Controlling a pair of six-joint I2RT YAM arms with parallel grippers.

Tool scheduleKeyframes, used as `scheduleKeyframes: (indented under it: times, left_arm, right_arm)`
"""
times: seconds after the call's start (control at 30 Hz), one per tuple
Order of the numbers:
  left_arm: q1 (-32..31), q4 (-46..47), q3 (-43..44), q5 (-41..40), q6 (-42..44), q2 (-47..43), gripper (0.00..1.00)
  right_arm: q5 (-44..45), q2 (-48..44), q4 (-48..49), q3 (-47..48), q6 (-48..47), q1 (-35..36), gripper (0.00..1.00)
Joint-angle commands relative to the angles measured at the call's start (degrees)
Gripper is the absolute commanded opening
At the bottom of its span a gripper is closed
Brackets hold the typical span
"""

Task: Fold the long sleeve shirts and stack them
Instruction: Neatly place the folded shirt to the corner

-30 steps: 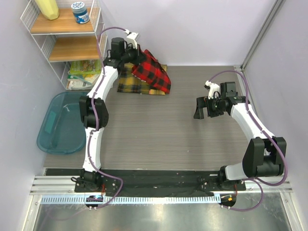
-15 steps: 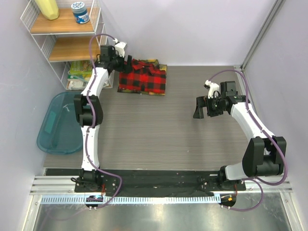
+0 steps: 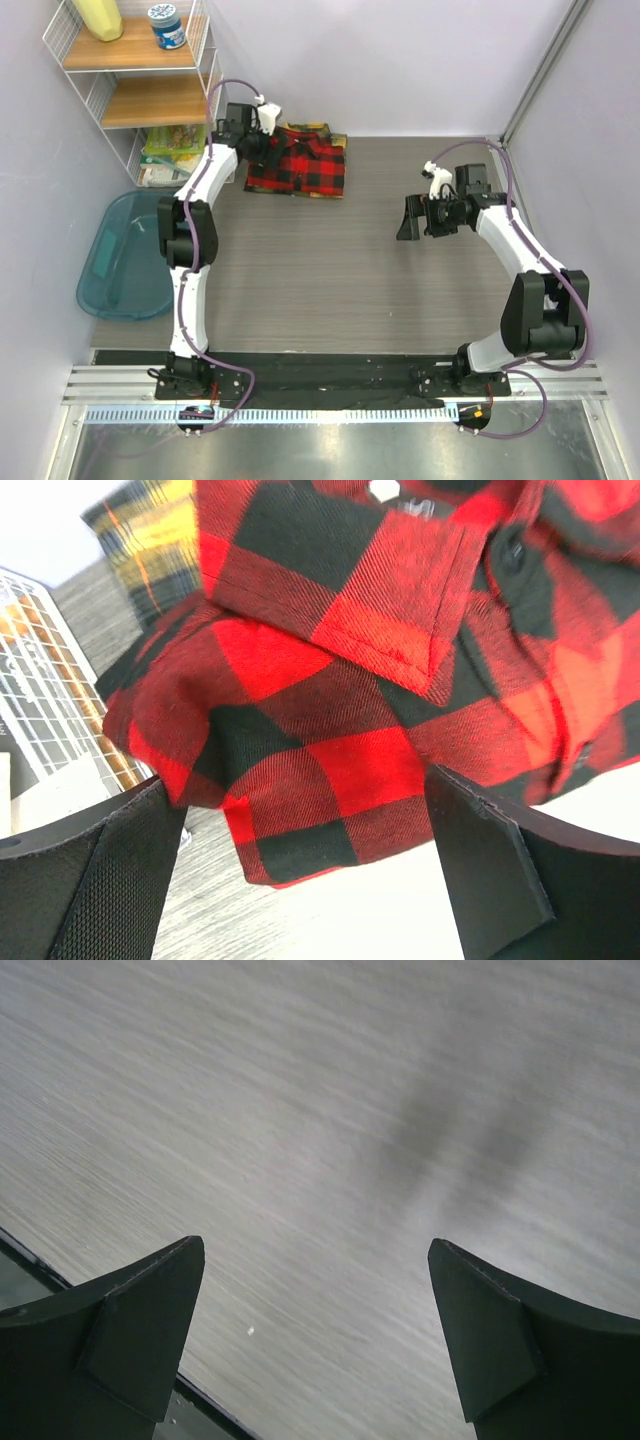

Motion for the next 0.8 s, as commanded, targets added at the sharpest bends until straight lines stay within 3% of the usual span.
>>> scheduleKeyframes:
  times: [0.0, 0.2, 0.37, 0.5, 0.6, 0.77]
  left_arm:
    - [0.4, 3.3, 1.9, 3.9, -5.0, -5.9, 0.98]
    - [0.4, 3.1, 4.8, 4.5, -7.6, -6.6, 1.0]
    - [0.2, 12.8, 0.1, 6.5, -8.4, -8.9, 0.99]
    - [-0.1, 7.5, 10.3, 4.3, -8.4, -2.4, 0.89]
    - [-0.2, 3.2, 14.2, 3.3, -8.3, 1.4, 0.84]
    - [-0.1, 1.7, 7.3, 5.2, -6.0, -0.2, 0.85]
  right_arm:
    - [-5.3, 5.2, 9.7, 8.1, 4.9, -0.3, 1.0]
    - [-8.9, 23.3, 21.7, 29.7, 17.2, -0.2, 1.0]
    - [-9.5, 39.8, 30.6, 45.9, 31.4, 1.3, 1.0]
    - [-8.2, 51.4, 36.1, 59.2, 37.9, 3.4, 0.94]
    - [-6.6, 56.9, 41.1, 61.7, 40.5, 5.3, 0.9]
    - [-7.6, 59.9, 45.6, 60.2, 43.8, 6.8, 0.85]
